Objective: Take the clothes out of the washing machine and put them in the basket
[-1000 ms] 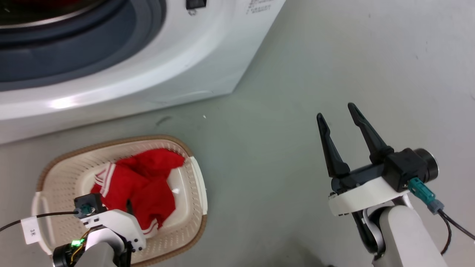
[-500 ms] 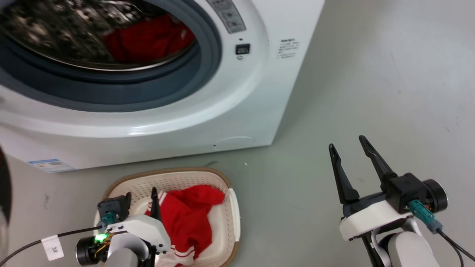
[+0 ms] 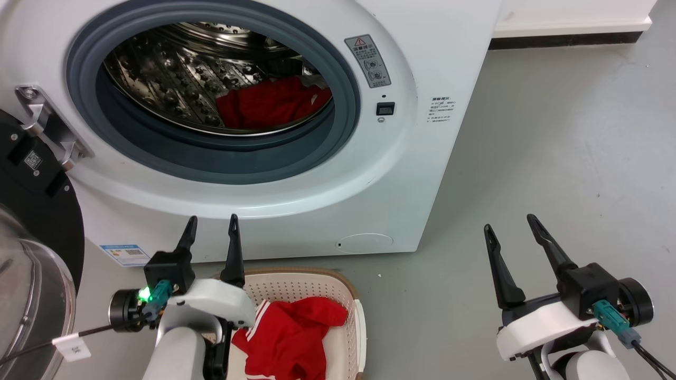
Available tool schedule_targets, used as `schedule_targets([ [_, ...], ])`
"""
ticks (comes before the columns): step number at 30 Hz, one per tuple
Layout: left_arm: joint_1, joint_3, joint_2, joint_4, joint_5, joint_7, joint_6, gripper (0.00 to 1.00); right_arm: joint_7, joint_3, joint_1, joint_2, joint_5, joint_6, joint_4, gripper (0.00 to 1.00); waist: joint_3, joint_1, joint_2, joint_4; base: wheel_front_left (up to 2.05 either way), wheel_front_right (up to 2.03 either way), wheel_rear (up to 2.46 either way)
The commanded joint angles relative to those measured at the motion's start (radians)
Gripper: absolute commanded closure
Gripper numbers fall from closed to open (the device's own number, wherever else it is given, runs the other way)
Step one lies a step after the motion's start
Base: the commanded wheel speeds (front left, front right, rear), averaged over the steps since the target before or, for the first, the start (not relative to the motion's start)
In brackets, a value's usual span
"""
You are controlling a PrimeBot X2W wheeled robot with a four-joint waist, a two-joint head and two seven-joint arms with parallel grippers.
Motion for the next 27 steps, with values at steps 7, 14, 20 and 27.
schedule_targets([
  [7,-0.138,0.002,0.029,0.088,0.027,-0.002,-0.012,0.0,0.01,0.038,-0.002,0.001,0.013,-0.001,-0.025,0.0,0.009,0.0003,0.0,-0.058,0.0,0.0,0.0],
  [14,-0.293,0.024,0.083,0.257,0.019,-0.003,-0.011,0.0,-0.001,0.061,-0.026,0.001,0.037,-0.001,-0.014,0.0,0.06,0.0003,0.0,-0.129,0.0,0.0,0.0],
  [20,-0.427,0.052,0.142,0.396,-0.001,0.0,-0.027,0.0,-0.021,0.071,-0.051,0.001,0.056,-0.001,0.001,0.0,0.126,0.0003,0.0,-0.188,0.0,0.0,0.0],
  [27,-0.638,0.075,0.244,0.559,-0.017,0.048,-0.035,0.0,-0.055,0.111,-0.112,0.002,0.097,-0.001,0.021,0.0,0.272,0.0003,0.0,-0.27,0.0,0.0,0.0],
])
